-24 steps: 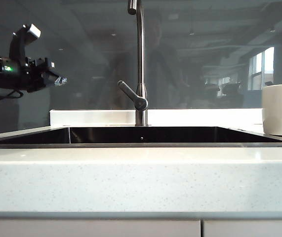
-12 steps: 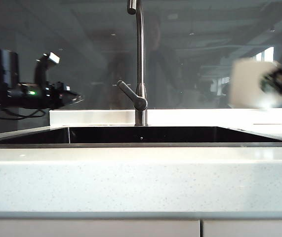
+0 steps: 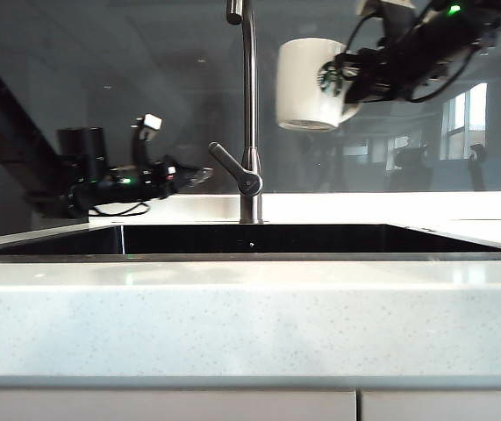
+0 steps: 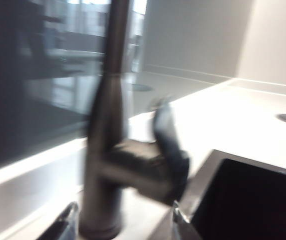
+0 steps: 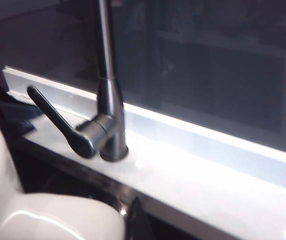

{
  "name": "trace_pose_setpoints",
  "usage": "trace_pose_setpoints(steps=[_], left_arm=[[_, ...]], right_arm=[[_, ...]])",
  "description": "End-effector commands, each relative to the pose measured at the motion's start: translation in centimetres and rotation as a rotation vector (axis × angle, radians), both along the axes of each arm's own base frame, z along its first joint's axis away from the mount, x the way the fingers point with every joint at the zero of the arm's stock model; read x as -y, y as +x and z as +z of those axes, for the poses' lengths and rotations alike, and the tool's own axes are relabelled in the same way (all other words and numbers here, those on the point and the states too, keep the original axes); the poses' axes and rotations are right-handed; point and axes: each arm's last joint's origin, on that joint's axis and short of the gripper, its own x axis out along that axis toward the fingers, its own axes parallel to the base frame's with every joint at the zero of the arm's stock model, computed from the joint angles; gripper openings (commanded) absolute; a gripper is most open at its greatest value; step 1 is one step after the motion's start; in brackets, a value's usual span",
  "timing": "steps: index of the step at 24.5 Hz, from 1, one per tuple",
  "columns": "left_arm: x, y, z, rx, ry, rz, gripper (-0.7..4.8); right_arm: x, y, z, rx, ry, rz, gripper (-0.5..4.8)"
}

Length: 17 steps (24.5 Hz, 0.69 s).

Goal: Pick up the mug next to the sink, go to the faucet to get some water, pour the water into the sink, and finally put the mug back to its place.

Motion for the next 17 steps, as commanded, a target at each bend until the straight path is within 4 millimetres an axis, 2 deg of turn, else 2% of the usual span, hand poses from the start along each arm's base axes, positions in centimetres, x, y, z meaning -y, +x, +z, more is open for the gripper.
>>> trace_pose_setpoints(steps=[1, 5, 10, 13, 17], left_arm=[[1.2, -0.2, 1.0, 0.064, 0.014, -0.012, 2.30], [2.6, -0.3, 1.9, 0.100, -0.010, 0.018, 2.39], [3.5, -0.5, 2.2, 0.123, -0.019, 0.004, 2.38], [4.0, -0.8, 2.3, 0.142, -0.022, -0.013, 2.38], [4.6, -1.0, 2.5, 0.145, -0.039, -0.029, 2.38]], right_arm=[[-1.3, 1.3, 1.6, 0.062, 0.027, 0.020, -0.09], [-3.0, 3.7, 1.9, 0.043, 0.017, 0.048, -0.09], [-4.6, 5.5, 2.6, 0.076, 0.027, 0.080, -0.09], [-5.8, 6.2, 3.2, 0.104, 0.018, 0.102, -0.09], [-7.6, 6.3, 5.1, 0.162, 0.036, 0.141, -0.09]])
